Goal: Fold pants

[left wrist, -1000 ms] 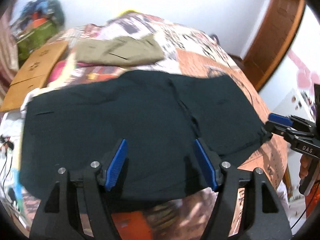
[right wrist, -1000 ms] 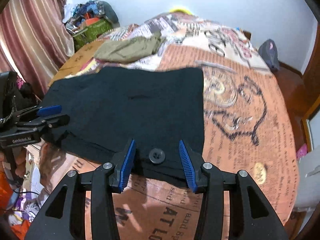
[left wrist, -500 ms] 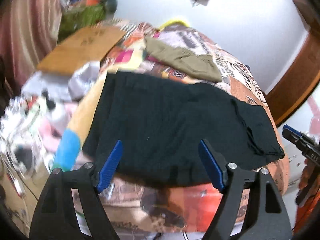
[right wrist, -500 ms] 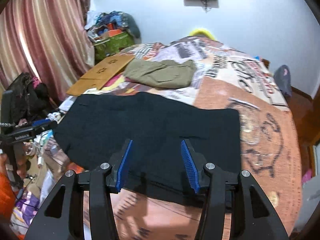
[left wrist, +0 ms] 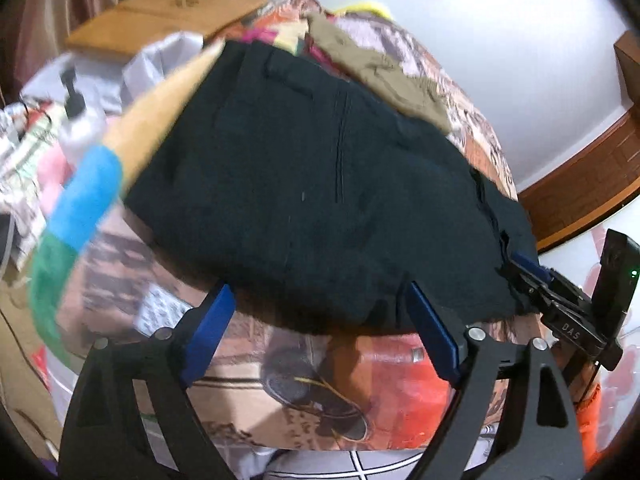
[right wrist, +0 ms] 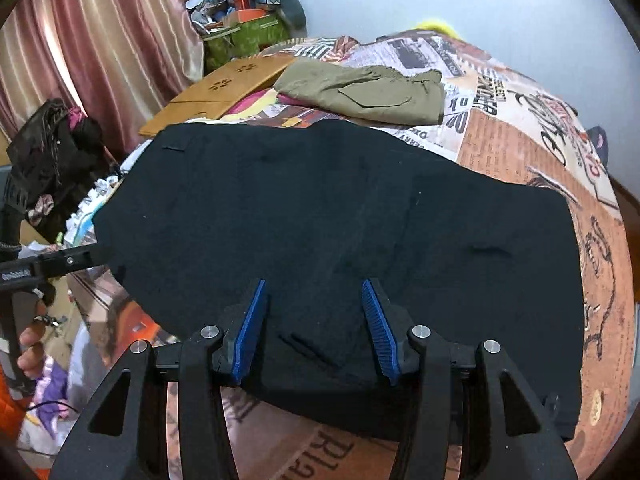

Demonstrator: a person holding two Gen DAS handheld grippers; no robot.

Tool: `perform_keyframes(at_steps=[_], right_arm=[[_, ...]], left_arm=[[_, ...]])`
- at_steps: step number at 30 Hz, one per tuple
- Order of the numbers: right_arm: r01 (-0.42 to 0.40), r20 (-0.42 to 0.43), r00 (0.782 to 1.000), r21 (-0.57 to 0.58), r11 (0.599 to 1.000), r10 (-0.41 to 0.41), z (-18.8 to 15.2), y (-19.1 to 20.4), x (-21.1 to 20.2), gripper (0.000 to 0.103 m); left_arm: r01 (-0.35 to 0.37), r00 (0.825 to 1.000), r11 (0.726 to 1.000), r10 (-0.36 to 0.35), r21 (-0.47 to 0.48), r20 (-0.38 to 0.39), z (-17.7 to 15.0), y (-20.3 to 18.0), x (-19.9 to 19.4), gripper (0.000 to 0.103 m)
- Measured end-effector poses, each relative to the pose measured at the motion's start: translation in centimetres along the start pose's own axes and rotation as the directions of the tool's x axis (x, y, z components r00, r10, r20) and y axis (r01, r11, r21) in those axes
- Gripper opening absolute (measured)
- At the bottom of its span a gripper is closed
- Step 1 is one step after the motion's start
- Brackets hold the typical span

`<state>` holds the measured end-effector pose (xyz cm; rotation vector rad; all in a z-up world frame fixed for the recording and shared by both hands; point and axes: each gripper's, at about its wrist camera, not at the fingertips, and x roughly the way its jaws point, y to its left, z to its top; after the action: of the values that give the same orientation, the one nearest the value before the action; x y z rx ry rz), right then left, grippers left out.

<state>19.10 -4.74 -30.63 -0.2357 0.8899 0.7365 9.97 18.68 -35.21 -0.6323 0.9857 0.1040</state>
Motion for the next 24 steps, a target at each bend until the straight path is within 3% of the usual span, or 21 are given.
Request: perform_keyframes(at_steps=[2, 10, 17, 19, 22, 24], right_arm=[[0.005, 0.000, 1.000, -0.015, 1.000, -0.005, 0.0, 0.2, 0.0, 0.049], [0.007, -0.001, 1.000, -0.035, 0.999, -0.007, 0.0, 0.4, 0.4, 0.054], [-0.009, -0.001, 1.000, -0.018, 1.000, 0.009, 0.0, 0.1, 0.3, 0.055], [-0.013, -0.001, 1.000, -0.017, 1.000, 0.012, 0.0, 0.1, 0.3, 0.055], [-0.020, -0.001, 1.000, -0.011, 1.000, 0.020, 0.0, 0.0, 0.3, 0.055], [-0.025, -0.002, 1.000, -0.008, 1.000, 0.025, 0.1, -0.1, 0.3, 0.055]], left_arm=[[0.011, 1.000, 1.000, -0.012, -0.027, -0.023, -0.4, 0.4, 0.9, 0.087], [0.071, 0.997, 0.993, -0.070, -0.095, 0.015, 1.5, 0.6, 2.7, 0.088], [-0.006, 0.996, 0.997, 0.013, -0.075, 0.084, 2.9, -0.3, 3.6, 0.087], [-0.044, 0.993, 0.997, 0.050, -0.064, 0.105, 3.0, -0.5, 3.5, 0.080], [-0.103, 0.986, 0.994, 0.106, -0.028, 0.126, 3.5, -0.8, 3.5, 0.059], [-0.125, 0.982, 0.992, 0.123, 0.000, 0.144, 3.6, -0.9, 3.0, 0.037]])
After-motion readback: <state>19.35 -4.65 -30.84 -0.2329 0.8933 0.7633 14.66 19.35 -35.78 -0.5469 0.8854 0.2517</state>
